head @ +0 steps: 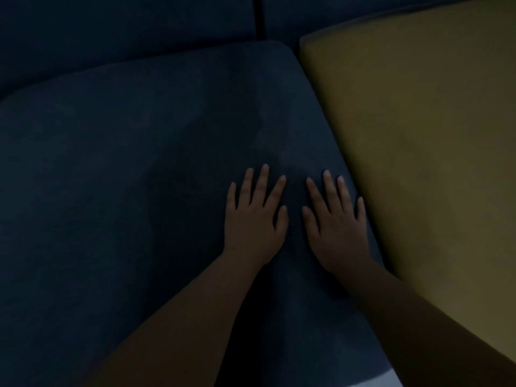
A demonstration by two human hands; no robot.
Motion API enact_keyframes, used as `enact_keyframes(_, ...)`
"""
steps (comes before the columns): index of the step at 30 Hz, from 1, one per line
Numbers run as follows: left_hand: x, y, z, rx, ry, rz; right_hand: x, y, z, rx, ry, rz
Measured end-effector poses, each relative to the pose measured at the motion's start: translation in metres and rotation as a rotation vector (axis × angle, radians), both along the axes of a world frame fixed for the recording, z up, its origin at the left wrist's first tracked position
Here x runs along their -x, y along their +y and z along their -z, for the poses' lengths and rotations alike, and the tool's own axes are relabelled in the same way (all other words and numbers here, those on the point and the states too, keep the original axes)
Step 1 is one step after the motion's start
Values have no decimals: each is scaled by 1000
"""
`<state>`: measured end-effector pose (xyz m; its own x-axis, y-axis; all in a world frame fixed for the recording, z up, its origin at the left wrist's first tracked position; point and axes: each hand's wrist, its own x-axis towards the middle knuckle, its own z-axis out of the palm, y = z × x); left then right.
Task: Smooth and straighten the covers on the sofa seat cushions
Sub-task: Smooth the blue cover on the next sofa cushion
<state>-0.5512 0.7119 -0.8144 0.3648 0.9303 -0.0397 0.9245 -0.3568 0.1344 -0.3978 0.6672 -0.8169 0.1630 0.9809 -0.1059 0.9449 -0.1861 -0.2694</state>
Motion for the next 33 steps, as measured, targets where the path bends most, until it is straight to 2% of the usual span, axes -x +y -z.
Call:
enact_keyframes(9, -10, -32, -4, 9, -13, -125, -5, -10, 1, 14, 15, -67)
enact_keyframes(16, -22, -109, -10, 34, -17, -155, -12, -87, -9, 62, 84, -175)
enact_keyframes(23, -35, -187, -46, 4, -256, -212, -17, -140, -52, -297, 249, -130)
enact_keyframes(26, -39, -199, -65, -75, -314, -173, -18, -148, -66, -404, 324, -119)
enact_keyframes(30, -31, -198, -48, -175, -253, -149, -18, -158, -43, -494, 329, -69)
enact_keyframes(33, -18, -201, -8, -93, -52, -44, -10, -174, 5, -307, 256, -19)
